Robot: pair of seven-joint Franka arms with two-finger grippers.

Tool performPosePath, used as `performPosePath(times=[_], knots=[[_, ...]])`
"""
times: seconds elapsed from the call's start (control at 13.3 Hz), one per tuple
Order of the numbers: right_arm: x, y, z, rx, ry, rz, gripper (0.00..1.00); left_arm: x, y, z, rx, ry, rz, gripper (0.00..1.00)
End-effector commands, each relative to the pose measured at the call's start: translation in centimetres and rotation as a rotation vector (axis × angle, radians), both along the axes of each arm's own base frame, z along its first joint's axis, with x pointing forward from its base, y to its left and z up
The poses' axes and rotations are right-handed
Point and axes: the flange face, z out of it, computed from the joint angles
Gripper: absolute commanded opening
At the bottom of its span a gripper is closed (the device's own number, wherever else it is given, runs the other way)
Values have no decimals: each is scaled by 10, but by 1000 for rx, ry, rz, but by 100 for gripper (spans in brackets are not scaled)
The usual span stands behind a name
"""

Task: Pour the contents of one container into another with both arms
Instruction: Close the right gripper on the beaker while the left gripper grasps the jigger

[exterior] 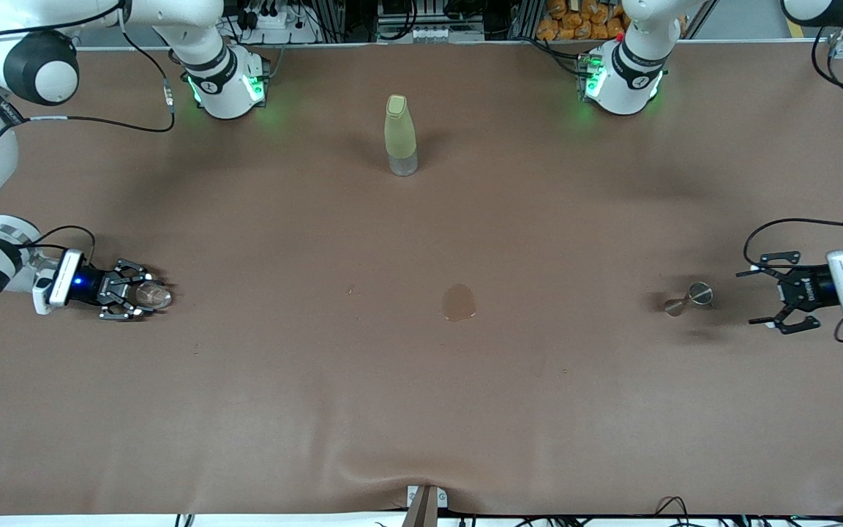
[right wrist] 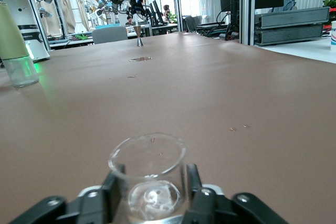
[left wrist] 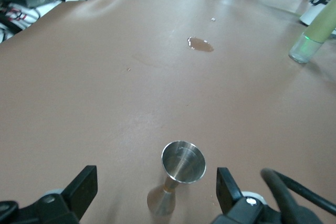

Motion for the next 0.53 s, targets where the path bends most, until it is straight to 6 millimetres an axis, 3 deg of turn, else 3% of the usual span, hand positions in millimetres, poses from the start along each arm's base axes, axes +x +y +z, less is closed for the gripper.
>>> performPosePath(times=[0.0, 0.3, 0.45], knots=[[0, -3, -5, 23, -6, -15, 28, -4, 2, -20, -66, -61, -38, 100], [8, 8, 10, 75, -5, 22, 26, -10, 1, -60, -118, -158, -86, 100], [26, 25, 35, 62, -2, 53, 25, -15, 0, -77, -141, -159, -94, 100]])
